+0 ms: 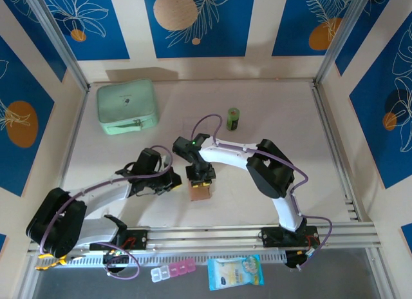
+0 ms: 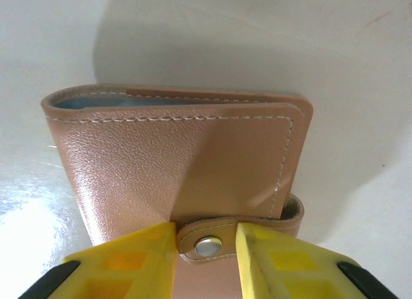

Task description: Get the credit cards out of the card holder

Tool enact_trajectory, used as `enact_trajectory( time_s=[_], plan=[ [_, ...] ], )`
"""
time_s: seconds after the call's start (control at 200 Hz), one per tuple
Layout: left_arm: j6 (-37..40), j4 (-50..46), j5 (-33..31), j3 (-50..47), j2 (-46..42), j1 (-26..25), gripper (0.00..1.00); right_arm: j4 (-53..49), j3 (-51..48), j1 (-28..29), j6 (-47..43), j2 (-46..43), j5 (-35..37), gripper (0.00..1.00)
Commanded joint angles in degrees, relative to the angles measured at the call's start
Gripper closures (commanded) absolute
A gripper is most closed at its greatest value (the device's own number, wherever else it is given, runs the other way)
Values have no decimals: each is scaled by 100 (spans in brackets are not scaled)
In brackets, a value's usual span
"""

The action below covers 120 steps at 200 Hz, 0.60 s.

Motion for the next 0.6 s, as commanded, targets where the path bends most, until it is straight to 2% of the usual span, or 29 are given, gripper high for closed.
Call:
enact_trajectory(
  time_s=[0.0, 0.365, 0.595],
  plan=[
    [-142, 179, 76, 208, 119, -146, 100, 297, -307, 7, 107, 59, -201, 72],
    [-345, 351, -148, 662, 690, -738, 100, 988, -1000, -202, 85, -387, -568, 79],
    [-519, 450, -352, 786, 1088, -1017, 100, 1533, -1530, -400, 92, -679, -902, 80]
  ],
)
